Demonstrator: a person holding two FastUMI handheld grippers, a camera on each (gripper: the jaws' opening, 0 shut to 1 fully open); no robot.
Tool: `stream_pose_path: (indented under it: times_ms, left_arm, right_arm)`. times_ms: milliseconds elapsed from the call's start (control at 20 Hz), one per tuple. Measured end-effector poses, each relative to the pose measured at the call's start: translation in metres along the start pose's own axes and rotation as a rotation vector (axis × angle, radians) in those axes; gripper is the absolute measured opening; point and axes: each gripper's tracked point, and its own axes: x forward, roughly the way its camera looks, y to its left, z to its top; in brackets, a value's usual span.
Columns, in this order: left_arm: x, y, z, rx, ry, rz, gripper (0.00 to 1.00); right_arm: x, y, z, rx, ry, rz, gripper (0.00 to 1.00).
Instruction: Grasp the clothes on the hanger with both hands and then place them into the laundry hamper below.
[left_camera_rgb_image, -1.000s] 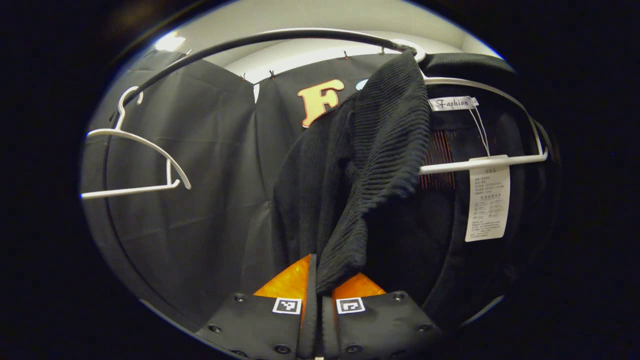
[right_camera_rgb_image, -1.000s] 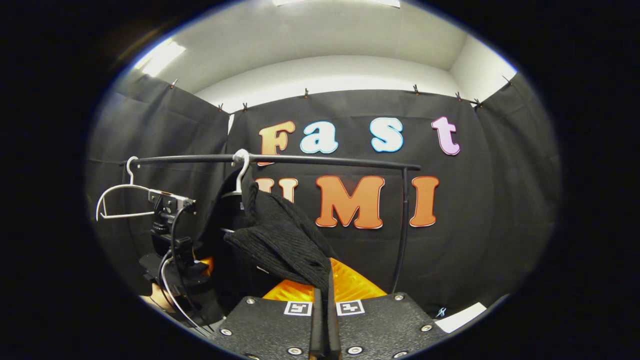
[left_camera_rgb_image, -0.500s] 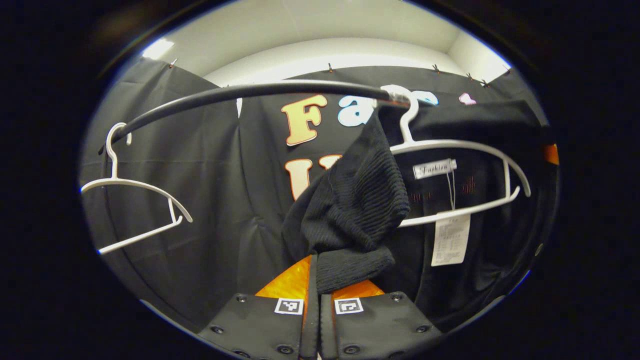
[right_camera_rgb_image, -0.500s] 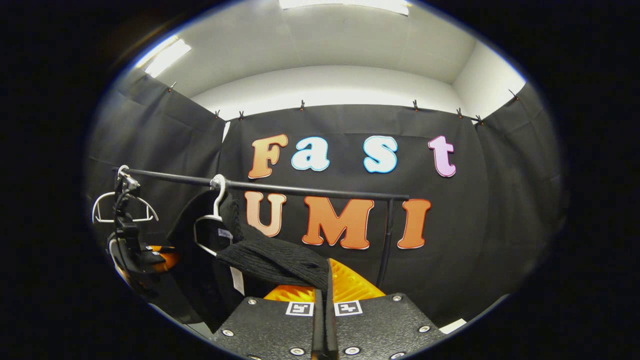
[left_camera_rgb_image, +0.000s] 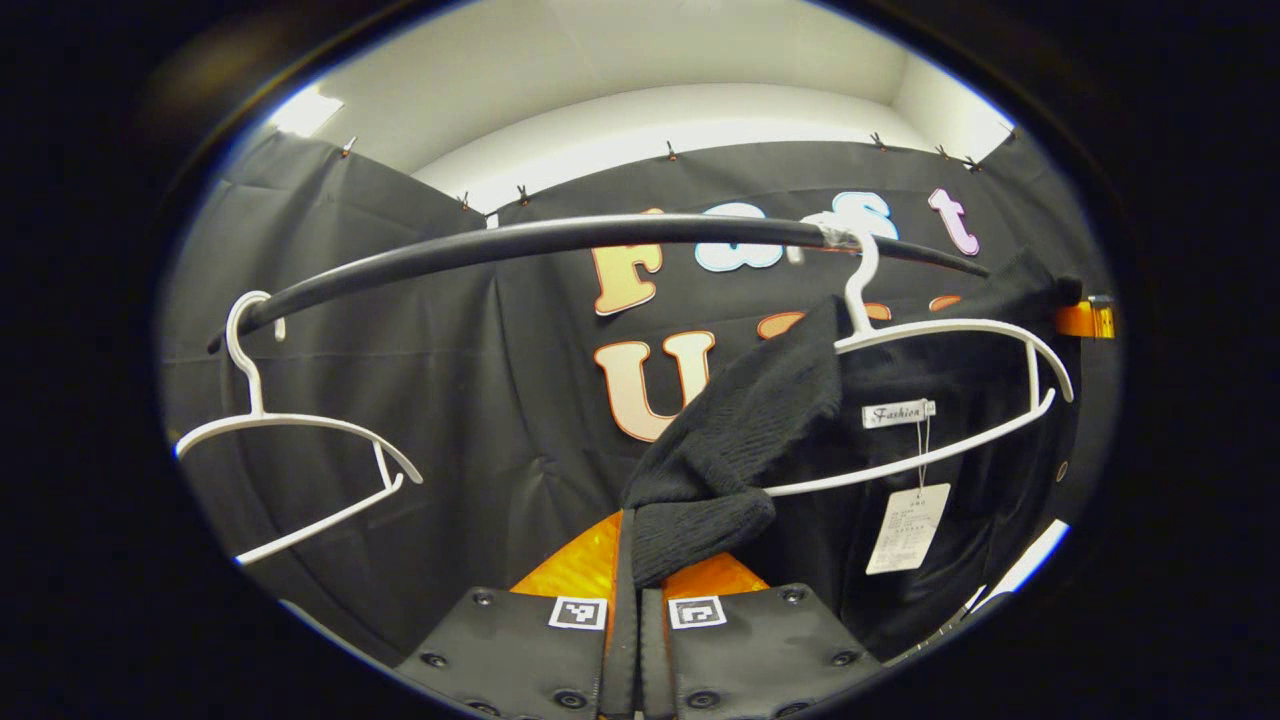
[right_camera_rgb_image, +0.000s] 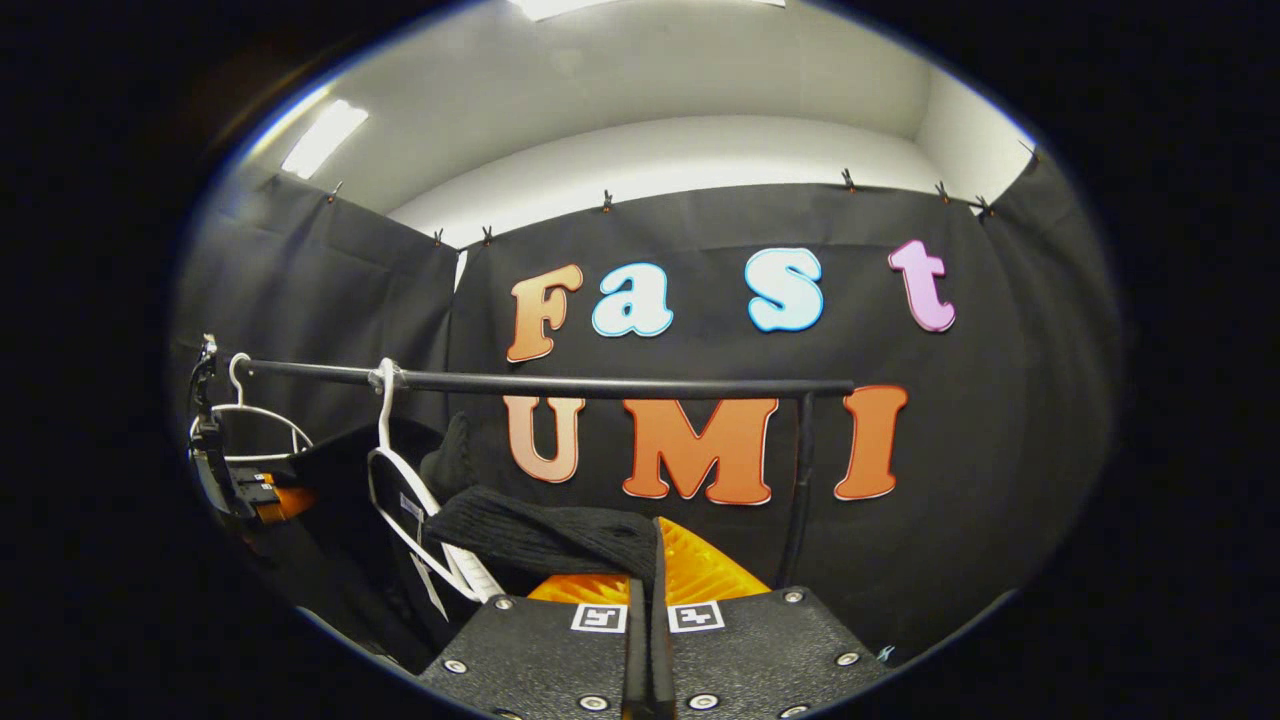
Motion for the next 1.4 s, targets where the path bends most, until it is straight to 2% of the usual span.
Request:
stream_pose_path:
  times_ms: [150,350,550,800,900,1000,1050,1100,1400]
  left_arm:
    - [0.012,0.029,-0.001,-0.02,0.004,0.058,0.07]
    - [0.026,0.07,-0.002,-0.02,0.004,0.147,0.09]
    - [0.049,0.08,-0.002,0.014,-0.006,0.197,0.07]
    - [0.063,0.097,-0.017,-0.028,-0.022,0.27,0.09]
    - [0.061,0.101,-0.023,-0.071,-0.031,0.304,0.12]
    - [0.064,0.102,-0.026,-0.134,-0.036,0.327,0.09]
    - [0.063,0.103,-0.03,-0.163,-0.038,0.339,0.09]
    - [0.062,0.102,-0.032,-0.185,-0.038,0.347,0.09]
    - [0.084,0.105,-0.075,-0.283,0.024,0.354,0.09]
  right_arm:
    - [0.02,0.001,-0.008,0.006,0.022,0.044,0.01]
    - [0.041,0.001,-0.012,0.084,0.03,0.091,0.01]
    - [0.057,0.008,-0.013,0.096,0.022,0.119,0.01]
    - [0.073,0.021,-0.026,0.125,0.026,0.155,0.01]
    - [0.077,0.027,-0.028,0.132,0.019,0.176,0.01]
    - [0.078,0.033,-0.034,0.135,0.032,0.195,0.01]
    - [0.08,0.037,-0.035,0.143,0.035,0.204,0.06]
    - [0.084,0.04,-0.036,0.15,0.035,0.21,0.01]
    - [0.094,0.046,-0.054,0.177,0.068,0.235,0.01]
